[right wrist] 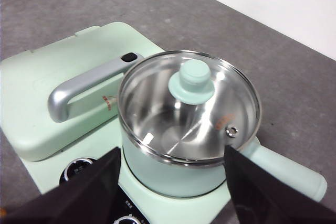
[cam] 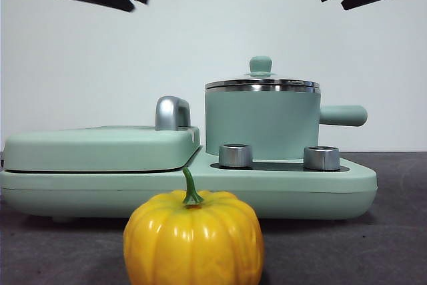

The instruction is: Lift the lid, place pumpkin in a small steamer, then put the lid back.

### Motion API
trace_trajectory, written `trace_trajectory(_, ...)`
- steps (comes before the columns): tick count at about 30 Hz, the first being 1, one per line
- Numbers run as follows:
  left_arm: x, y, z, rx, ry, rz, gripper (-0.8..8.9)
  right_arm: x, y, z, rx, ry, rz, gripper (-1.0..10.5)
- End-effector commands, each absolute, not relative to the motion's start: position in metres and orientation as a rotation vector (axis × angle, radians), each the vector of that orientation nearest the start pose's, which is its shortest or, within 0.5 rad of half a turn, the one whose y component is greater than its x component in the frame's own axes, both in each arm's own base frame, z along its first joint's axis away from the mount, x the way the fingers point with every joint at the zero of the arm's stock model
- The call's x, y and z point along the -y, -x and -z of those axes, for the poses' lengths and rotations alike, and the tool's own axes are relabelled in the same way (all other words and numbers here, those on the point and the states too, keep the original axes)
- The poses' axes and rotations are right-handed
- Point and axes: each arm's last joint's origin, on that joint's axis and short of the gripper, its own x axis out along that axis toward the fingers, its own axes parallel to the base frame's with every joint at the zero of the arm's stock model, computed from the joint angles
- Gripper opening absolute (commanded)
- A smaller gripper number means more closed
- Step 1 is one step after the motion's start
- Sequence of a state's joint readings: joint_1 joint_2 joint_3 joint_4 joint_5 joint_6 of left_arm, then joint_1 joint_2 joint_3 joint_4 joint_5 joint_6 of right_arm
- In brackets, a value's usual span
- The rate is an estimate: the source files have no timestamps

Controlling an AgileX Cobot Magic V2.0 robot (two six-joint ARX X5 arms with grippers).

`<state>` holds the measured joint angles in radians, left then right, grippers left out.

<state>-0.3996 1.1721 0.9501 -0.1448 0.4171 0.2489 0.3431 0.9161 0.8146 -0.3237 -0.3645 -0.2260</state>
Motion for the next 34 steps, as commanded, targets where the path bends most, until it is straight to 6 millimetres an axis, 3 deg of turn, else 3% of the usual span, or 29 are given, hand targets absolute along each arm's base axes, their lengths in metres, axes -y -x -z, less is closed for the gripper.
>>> trace_trajectory(1, 0.125, -0.242, -0.320, -0.238, -0.179, 0.870, 2.27, -0.076, -0.181, -0.315, -0.337, 0.178, -0.737, 3.1)
trace_trajectory(11, 0.177, -0.274, -0.296, -0.192, -0.104, 0.912, 2.27, -0.076, -0.182, -0.315, -0.335, 0.178, -0.727, 3.1)
trace_trajectory(20, 0.225, -0.302, -0.293, -0.199, -0.116, 0.980, 2.27, -0.074, -0.183, -0.315, -0.334, 0.199, -0.683, 3.1)
trace_trajectory(26, 0.244, -0.317, -0.286, -0.211, -0.119, 0.999, 2.28, -0.074, -0.183, -0.315, -0.335, 0.198, -0.682, 3.1)
trace_trajectory(34, 0.254, -0.321, -0.268, -0.258, -0.130, 1.014, 2.27, -0.073, -0.183, -0.315, -0.335, 0.198, -0.679, 3.1)
